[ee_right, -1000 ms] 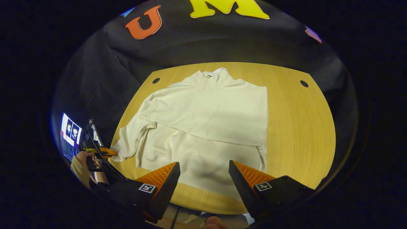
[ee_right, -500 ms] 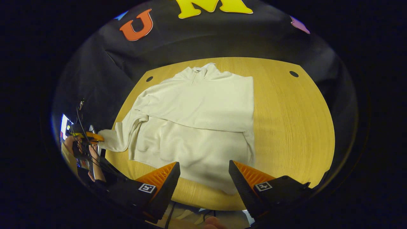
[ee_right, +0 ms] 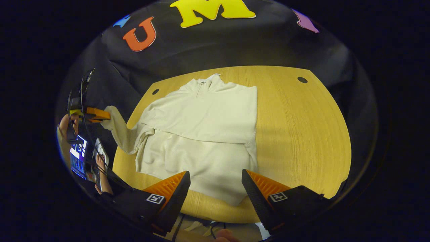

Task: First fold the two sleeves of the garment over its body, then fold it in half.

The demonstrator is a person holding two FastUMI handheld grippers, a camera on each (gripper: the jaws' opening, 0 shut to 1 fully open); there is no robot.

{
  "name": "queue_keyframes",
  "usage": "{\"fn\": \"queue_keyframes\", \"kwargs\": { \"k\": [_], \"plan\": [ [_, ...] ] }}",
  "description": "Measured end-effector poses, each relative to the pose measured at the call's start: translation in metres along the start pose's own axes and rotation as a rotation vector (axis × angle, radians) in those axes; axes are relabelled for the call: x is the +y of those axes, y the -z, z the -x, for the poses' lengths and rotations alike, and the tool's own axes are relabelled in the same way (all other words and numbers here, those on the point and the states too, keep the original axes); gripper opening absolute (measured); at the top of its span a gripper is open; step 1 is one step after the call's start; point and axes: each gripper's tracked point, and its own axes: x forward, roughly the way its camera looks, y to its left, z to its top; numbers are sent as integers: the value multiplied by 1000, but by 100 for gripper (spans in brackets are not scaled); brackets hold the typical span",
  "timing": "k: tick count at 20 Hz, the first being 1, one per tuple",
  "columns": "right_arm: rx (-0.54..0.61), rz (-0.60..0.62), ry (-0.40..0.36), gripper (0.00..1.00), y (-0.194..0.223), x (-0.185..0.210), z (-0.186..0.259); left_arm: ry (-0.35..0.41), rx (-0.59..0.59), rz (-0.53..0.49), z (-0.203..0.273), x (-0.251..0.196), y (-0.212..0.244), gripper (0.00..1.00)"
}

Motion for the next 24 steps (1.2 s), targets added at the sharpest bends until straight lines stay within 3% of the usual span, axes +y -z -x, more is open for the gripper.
{"fn": "queue_keyframes", "kwargs": {
  "k": [1, 8, 15, 22, 23, 24],
  "plan": [
    [-7, -10, 6, 97, -1, -5, 4, 20, -1, -17, -3, -22, -7, 4],
    [-38, -76, 51, 96, 4, -45, 24, 169, 60, -188, -37, -187, -16, 4],
    [-18, -143, 89, 92, 26, -86, 30, 246, 165, -320, -76, -317, -7, 7],
    [14, -221, 132, 92, 43, -126, 29, 273, 242, -334, -101, -389, -27, 16],
    [16, -226, 137, 96, 45, -130, 30, 286, 231, -327, -128, -379, -2, 17],
    [17, -230, 143, 93, 46, -133, 31, 303, 212, -319, -106, -395, -20, 27]
  ]
}}
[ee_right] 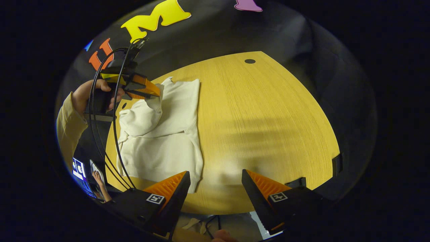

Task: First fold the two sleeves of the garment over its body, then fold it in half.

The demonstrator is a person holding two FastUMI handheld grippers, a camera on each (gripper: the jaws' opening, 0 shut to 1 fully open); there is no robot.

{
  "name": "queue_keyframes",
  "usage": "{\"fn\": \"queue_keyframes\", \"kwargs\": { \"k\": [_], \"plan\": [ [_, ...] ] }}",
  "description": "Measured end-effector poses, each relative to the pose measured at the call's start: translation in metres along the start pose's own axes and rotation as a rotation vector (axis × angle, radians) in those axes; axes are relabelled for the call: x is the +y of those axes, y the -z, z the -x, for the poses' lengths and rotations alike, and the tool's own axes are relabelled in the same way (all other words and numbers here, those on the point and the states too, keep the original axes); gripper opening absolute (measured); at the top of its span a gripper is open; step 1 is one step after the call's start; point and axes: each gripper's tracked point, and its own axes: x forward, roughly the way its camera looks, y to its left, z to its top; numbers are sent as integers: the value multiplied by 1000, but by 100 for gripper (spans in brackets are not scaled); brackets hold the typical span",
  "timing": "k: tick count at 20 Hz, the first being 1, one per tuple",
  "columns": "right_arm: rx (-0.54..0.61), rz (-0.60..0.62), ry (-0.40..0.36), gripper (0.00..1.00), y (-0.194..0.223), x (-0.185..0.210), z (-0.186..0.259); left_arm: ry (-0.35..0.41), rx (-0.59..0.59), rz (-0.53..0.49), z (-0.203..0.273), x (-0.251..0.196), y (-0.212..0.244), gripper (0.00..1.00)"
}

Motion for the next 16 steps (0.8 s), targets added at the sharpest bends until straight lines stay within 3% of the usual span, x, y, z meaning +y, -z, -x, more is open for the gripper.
{"fn": "queue_keyframes", "kwargs": {
  "k": [2, 3, 4, 6, 8, 12, 16],
  "plan": [
    [4, -6, 7, 92, -1, -5, -1, 33, -18, -10, 0, -19, -5, 44],
    [9, -6, 10, 92, 0, -6, -2, 44, -16, -18, 0, -23, -2, 61],
    [11, -5, 13, 92, -1, -7, -3, 50, -15, -25, 1, -25, -1, 64],
    [10, 2, 13, 96, -2, -7, -3, 46, -23, -32, 7, -28, 1, 87],
    [12, 14, 11, 96, -4, -3, -5, 32, -46, -35, 14, -24, 3, 99],
    [15, 45, 1, 96, -4, 12, -7, 26, -79, -31, 33, -3, 19, 99],
    [29, 87, -12, 92, 5, 33, -13, -50, -114, -52, 56, 53, 57, 99]
  ]
}}
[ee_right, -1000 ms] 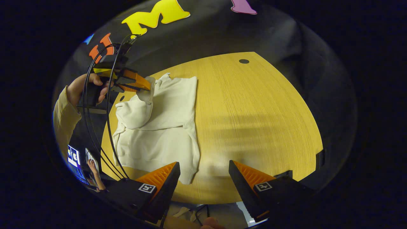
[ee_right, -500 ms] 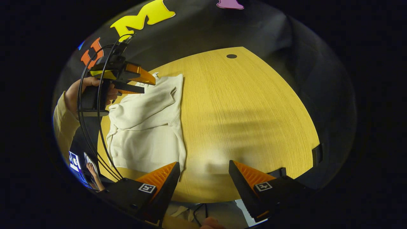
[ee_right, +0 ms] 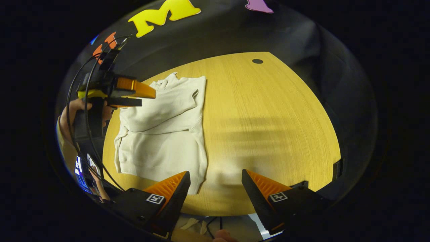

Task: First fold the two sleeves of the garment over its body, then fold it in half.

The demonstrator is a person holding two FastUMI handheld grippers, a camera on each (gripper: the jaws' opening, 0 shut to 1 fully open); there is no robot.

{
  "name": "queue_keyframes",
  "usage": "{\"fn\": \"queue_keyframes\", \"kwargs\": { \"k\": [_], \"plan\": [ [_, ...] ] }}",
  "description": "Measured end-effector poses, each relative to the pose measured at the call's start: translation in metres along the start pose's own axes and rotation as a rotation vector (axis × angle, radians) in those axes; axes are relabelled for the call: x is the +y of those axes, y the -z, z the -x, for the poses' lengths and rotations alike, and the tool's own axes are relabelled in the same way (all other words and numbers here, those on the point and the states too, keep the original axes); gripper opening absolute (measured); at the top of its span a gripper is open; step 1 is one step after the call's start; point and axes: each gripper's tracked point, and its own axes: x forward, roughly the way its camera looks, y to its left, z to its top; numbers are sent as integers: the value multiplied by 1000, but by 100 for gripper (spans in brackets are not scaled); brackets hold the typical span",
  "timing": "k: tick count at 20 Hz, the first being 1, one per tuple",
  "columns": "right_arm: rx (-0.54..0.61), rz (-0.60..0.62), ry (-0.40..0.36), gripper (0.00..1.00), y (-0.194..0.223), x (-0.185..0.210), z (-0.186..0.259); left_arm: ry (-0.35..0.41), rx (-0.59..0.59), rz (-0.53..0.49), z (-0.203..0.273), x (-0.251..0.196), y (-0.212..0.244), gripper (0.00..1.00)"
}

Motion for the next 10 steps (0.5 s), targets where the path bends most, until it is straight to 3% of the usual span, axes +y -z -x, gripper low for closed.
{"fn": "queue_keyframes", "kwargs": {
  "k": [1, 2, 4, 5, 10],
  "plan": [
    [6, 10, -3, 96, 3, 6, -2, -19, -1, 0, 8, 16, 12, 99],
    [13, 20, -3, 93, 6, 11, -4, -31, 2, 6, 13, 30, 26, 99],
    [30, 36, -3, 96, 14, 22, -10, -64, 15, 27, 24, 62, 54, 99],
    [40, 45, -5, 92, 19, 27, -12, -89, 22, 39, 29, 79, 68, 99],
    [89, 82, -4, 96, 37, 55, -29, -197, 74, 95, 52, 153, 128, 99]
  ]
}}
